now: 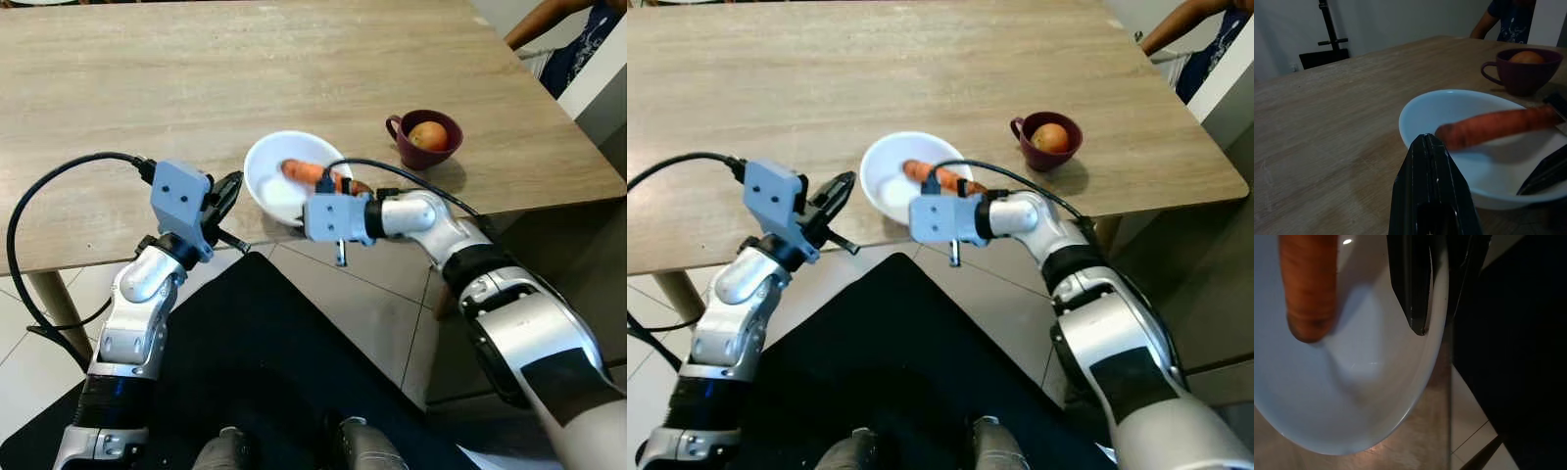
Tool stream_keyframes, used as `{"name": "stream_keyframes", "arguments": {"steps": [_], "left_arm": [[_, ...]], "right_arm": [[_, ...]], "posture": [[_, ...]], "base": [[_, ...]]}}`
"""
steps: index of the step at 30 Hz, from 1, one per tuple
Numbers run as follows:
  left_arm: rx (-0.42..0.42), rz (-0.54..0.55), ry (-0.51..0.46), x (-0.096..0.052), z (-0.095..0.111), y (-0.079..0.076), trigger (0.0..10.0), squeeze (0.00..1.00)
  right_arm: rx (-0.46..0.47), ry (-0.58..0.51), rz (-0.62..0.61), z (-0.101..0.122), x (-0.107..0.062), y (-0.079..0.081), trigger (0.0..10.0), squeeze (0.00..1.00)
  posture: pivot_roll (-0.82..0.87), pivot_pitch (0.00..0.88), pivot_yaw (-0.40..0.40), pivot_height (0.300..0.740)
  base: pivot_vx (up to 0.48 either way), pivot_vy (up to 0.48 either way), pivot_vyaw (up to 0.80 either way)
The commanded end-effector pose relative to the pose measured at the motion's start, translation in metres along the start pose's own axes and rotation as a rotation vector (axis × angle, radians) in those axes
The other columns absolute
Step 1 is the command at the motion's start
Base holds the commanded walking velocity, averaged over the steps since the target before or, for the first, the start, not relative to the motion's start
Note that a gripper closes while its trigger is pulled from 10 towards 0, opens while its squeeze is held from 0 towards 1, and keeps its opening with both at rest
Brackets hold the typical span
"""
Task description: Restocking fridge
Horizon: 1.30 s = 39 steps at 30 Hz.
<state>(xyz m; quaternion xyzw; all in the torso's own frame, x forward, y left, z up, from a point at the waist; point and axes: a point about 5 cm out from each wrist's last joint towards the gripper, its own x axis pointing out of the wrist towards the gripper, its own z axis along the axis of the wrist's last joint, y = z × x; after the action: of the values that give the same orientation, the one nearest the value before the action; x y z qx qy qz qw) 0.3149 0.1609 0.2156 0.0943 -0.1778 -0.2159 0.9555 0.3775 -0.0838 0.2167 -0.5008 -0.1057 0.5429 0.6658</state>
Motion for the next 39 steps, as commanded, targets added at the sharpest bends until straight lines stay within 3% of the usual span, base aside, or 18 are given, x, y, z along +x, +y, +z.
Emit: {"name": "stream_keyframes", "arguments": {"steps": [1,2,3,8,12,13,14,15,22,23,26,31,36,39], "left_arm": [[-0.021,-0.007,0.017,-0.002,-0.008,-0.005,10.0,0.00],[-0.021,-0.007,0.017,-0.002,-0.008,-0.005,10.0,0.00],[-0.021,-0.006,0.016,-0.001,-0.008,-0.005,10.0,0.00],[-0.020,-0.001,0.014,-0.001,-0.008,-0.005,10.0,0.00],[-0.019,0.004,0.013,-0.001,-0.008,-0.005,10.0,0.00],[-0.018,0.006,0.012,-0.002,-0.008,-0.005,10.0,0.00],[-0.018,0.006,0.012,-0.002,-0.008,-0.005,10.0,0.00],[-0.018,0.008,0.012,-0.002,-0.009,-0.005,10.0,0.00],[-0.019,0.014,0.012,-0.003,-0.009,-0.004,10.0,0.00],[-0.020,0.014,0.012,-0.003,-0.009,-0.004,10.0,0.00],[-0.021,0.015,0.008,-0.001,-0.009,-0.003,10.0,0.00],[-0.021,0.021,-0.001,0.001,-0.008,-0.001,10.0,0.00],[-0.026,0.044,-0.012,0.002,-0.006,0.000,10.0,0.00],[-0.028,0.046,-0.014,0.002,-0.006,0.000,10.0,0.00]], "right_arm": [[-0.017,0.038,0.055,-0.008,-0.001,0.013,3.0,0.00],[-0.039,0.053,0.042,-0.009,-0.002,0.011,4.0,0.00],[-0.055,0.063,0.026,-0.009,-0.002,0.009,9.6,0.00],[-0.083,0.076,-0.016,-0.007,-0.001,0.003,10.0,0.00],[-0.098,0.075,-0.021,-0.005,0.000,0.001,10.0,0.07],[-0.095,0.073,-0.019,-0.004,0.000,0.000,10.0,0.40],[-0.095,0.073,-0.019,-0.004,0.000,0.000,10.0,0.40],[-0.088,0.071,-0.017,-0.004,-0.001,0.000,10.0,1.00],[-0.122,0.075,-0.072,-0.002,-0.002,-0.007,10.0,1.00],[-0.123,0.063,-0.097,0.000,-0.002,-0.011,10.0,0.00],[-0.108,0.037,-0.140,0.005,-0.003,-0.018,10.0,0.00],[0.015,-0.060,-0.182,0.013,-0.007,-0.031,10.0,0.00],[0.129,-0.131,-0.143,0.012,-0.009,-0.027,10.0,0.00],[0.148,-0.128,-0.133,0.007,-0.010,-0.021,10.0,0.00]], "posture": [[-0.03,0.230,-0.057,0.740],[-0.03,0.229,-0.057,0.740],[-0.03,0.229,-0.058,0.740],[-0.03,0.227,-0.061,0.740],[-0.03,0.228,-0.067,0.740],[-0.03,0.228,-0.067,0.740],[-0.03,0.228,-0.067,0.740],[-0.02,0.229,-0.072,0.740],[-0.02,0.229,-0.073,0.740],[-0.03,0.225,-0.070,0.740],[-0.03,0.221,-0.070,0.740],[-0.03,0.214,-0.071,0.740],[-0.02,0.194,-0.078,0.740],[-0.02,0.188,-0.077,0.740]], "base": [[0.000,0.000,0.00],[0.000,0.000,0.00],[0.000,0.000,0.00],[0.000,0.000,0.00],[0.000,0.000,0.00],[0.000,0.000,0.00],[0.000,0.000,0.00],[0.000,0.000,0.00],[0.000,0.000,0.00],[0.000,0.000,0.00],[0.000,0.000,0.00],[0.000,0.000,0.00],[0.000,0.000,0.00],[0.000,0.000,0.00]]}}
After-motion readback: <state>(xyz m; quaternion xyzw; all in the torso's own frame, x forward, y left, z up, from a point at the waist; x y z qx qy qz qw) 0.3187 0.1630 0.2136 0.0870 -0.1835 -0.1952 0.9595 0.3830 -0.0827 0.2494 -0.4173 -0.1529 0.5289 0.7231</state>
